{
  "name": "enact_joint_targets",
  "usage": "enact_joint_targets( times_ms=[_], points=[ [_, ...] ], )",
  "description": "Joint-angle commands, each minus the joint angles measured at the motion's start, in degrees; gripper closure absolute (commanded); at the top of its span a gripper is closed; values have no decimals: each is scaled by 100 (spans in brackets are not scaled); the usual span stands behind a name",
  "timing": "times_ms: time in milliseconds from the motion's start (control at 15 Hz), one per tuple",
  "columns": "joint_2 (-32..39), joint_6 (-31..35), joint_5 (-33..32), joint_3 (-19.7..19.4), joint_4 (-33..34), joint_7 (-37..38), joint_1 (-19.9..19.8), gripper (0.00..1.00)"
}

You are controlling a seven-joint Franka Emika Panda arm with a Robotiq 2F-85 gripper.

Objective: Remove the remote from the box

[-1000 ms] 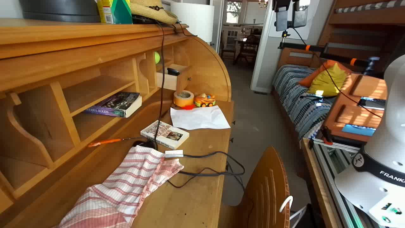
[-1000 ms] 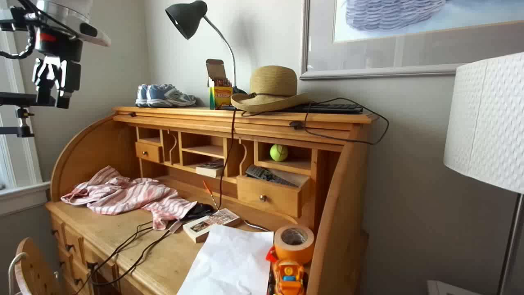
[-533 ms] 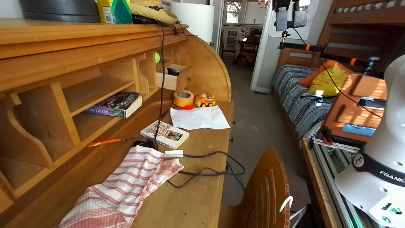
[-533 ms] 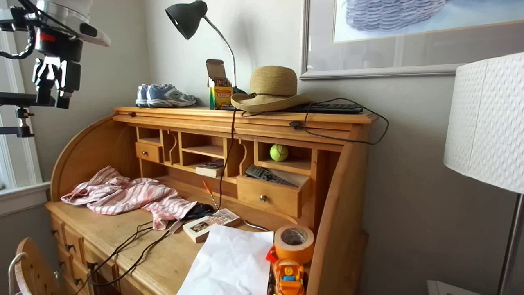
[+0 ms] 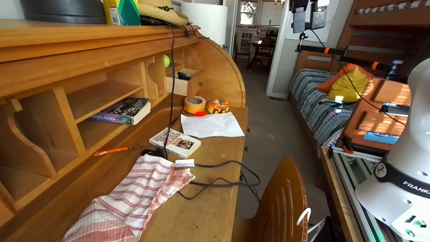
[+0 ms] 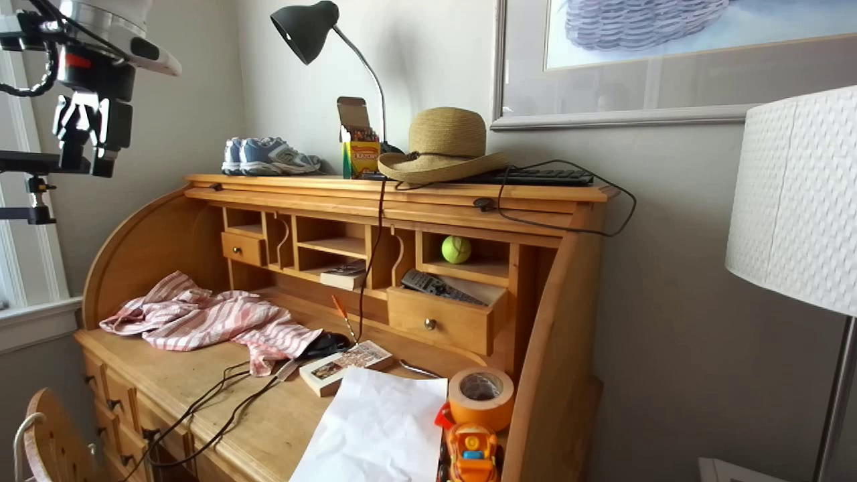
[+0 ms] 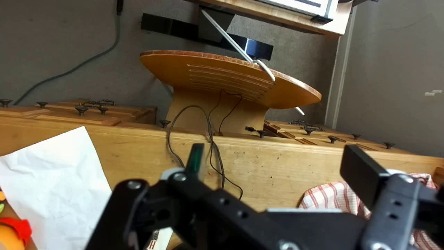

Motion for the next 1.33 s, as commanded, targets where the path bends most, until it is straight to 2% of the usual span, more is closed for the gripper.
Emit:
enact_joint_targets(
  times_ms=[0,600,867,933,1267],
  points=[
    [225,260,188,-141,178,30,-139,0],
    [944,2679,757,-897,462,344,-827,0],
    [1546,3519,978,-1183,745,658,-1122,0],
    [1771,3608,934,-1222,910,686,-1184,0],
    [2514,3594,-535,-1081,1471,1010,-1529,0]
  ],
)
